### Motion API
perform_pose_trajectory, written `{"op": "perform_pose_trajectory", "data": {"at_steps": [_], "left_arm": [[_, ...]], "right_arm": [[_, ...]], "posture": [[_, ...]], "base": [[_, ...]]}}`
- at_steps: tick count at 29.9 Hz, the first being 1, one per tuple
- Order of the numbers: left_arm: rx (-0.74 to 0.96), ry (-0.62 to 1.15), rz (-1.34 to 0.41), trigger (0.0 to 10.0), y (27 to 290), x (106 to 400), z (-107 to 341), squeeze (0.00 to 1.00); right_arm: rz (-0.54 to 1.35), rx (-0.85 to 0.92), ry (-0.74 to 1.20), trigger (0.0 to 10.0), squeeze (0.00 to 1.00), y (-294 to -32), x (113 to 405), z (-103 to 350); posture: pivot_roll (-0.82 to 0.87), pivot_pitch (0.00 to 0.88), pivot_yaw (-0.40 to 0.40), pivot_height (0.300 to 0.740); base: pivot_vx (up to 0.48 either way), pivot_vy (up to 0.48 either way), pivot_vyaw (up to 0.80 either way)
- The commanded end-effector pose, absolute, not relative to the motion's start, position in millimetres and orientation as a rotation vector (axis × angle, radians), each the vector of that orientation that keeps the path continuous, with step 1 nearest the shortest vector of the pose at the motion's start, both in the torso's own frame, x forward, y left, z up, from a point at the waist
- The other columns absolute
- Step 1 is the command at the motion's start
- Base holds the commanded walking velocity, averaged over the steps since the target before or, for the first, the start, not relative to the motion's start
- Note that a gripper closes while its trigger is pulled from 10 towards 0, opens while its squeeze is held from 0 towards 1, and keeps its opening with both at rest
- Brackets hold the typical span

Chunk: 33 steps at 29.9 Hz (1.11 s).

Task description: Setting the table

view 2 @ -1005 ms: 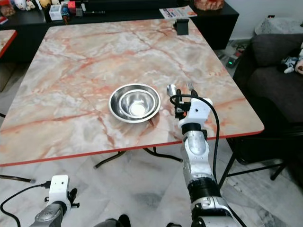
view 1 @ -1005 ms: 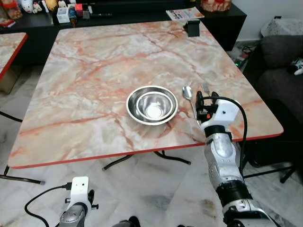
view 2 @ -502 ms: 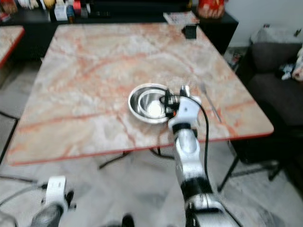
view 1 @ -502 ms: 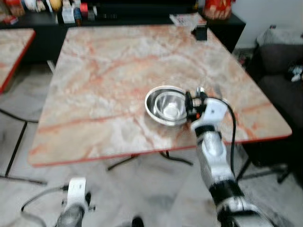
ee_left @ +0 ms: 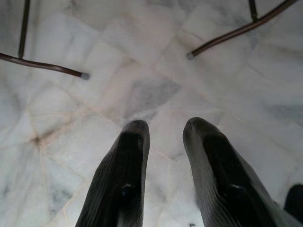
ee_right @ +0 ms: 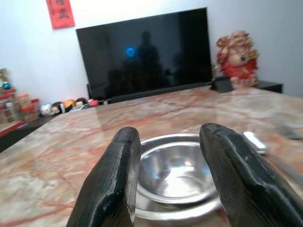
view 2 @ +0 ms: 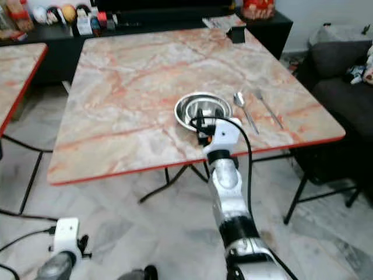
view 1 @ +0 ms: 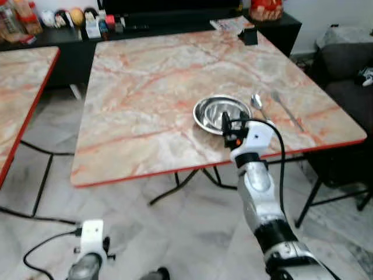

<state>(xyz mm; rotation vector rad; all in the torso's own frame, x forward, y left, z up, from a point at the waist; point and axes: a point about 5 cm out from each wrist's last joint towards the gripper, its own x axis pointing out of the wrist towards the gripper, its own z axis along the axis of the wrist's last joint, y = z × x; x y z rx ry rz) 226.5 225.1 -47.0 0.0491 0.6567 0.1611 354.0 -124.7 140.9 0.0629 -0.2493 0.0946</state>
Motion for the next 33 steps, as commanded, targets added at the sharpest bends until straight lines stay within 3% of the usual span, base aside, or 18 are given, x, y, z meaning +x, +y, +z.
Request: {"op": "perform_pose_trajectory", "data": {"at_steps": [1, 8, 19, 28, 33], "left_arm": [[0.056, 0.667, 0.171, 10.0, 231, 224, -47, 0.00], [0.057, 0.671, 0.167, 10.0, 231, 223, -48, 0.00], [0.064, 0.676, 0.161, 10.0, 231, 222, -49, 0.00], [0.066, 0.676, 0.157, 10.0, 230, 222, -49, 0.00], [0.069, 0.681, 0.155, 10.0, 229, 222, -50, 0.00]], "right_arm": [[0.106, 0.069, -0.253, 10.0, 0.00, -119, 353, 140], [0.117, 0.036, -0.188, 10.0, 0.00, -117, 351, 127], [0.049, 0.095, -0.065, 10.0, 0.00, -140, 340, 92], [-0.010, 0.130, 0.255, 10.0, 0.00, -161, 313, 28], [-0.002, 0.067, 0.545, 10.0, 0.00, -171, 273, -22]], "posture": [[0.07, 0.103, 0.011, 0.740], [0.07, 0.092, 0.005, 0.740], [0.06, 0.077, 0.006, 0.740], [0.07, 0.063, 0.002, 0.740], [0.06, 0.051, 0.004, 0.740]], "base": [[0.000, 0.000, 0.00], [0.000, 0.358, 0.00], [0.000, 0.124, 0.17], [0.000, 0.097, 0.00], [0.000, 0.000, 0.00]]}}
